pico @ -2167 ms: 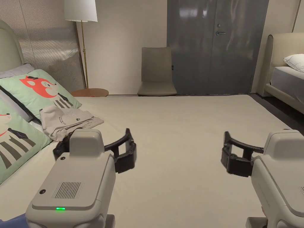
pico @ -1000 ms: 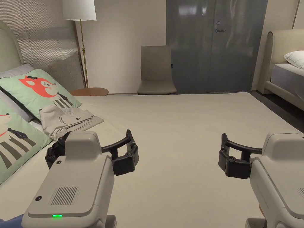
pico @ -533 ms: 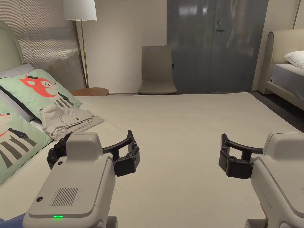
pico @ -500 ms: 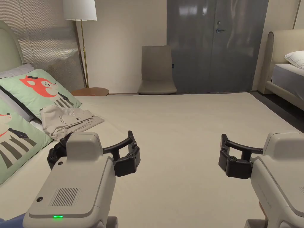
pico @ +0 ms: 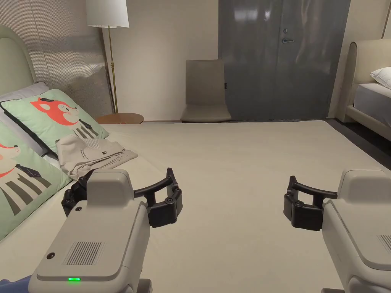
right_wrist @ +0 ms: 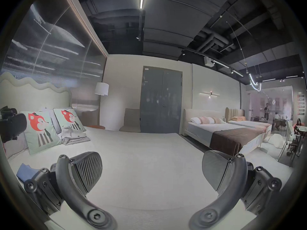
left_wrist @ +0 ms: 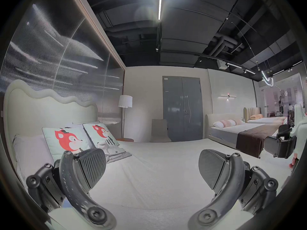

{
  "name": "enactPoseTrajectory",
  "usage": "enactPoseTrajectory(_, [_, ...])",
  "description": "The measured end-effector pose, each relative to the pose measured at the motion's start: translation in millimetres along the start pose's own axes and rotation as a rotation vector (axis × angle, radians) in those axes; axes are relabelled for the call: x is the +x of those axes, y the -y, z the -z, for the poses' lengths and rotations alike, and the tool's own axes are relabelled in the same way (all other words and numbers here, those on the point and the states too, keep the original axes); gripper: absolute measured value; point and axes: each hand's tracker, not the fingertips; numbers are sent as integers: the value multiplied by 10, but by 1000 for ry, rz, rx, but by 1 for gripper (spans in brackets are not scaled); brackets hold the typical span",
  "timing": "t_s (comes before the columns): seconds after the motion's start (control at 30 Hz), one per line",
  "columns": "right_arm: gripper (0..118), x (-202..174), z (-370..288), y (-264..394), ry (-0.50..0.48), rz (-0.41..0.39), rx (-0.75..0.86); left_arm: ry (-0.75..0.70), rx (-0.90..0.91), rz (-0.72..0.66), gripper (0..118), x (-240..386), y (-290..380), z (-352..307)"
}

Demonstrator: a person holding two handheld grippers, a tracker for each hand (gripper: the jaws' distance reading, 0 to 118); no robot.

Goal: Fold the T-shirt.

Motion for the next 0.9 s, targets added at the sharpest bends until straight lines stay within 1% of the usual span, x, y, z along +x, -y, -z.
enactPoseTrajectory(0.13, [118,33,-42,-5,-55,27,-9,3,1,-3,111,2,4,-14])
enactPoseTrajectory(0.27, [118,-2,-61,-16,-31,30,4,8,-7,-5,111,3,7,-9])
enactPoseTrajectory(0.43, [118,23,-55,-30,-43,48,10,9,-2,4,111,12,-1,-18])
enactPoseTrajectory(0.63, [118,3,-43,-39,-44,14,17,7,1,-8,111,2,-4,-31])
enactPoseTrajectory(0.9, [118,-33,-25,-64,-35,12,21,10,2,-10,111,12,-1,-39])
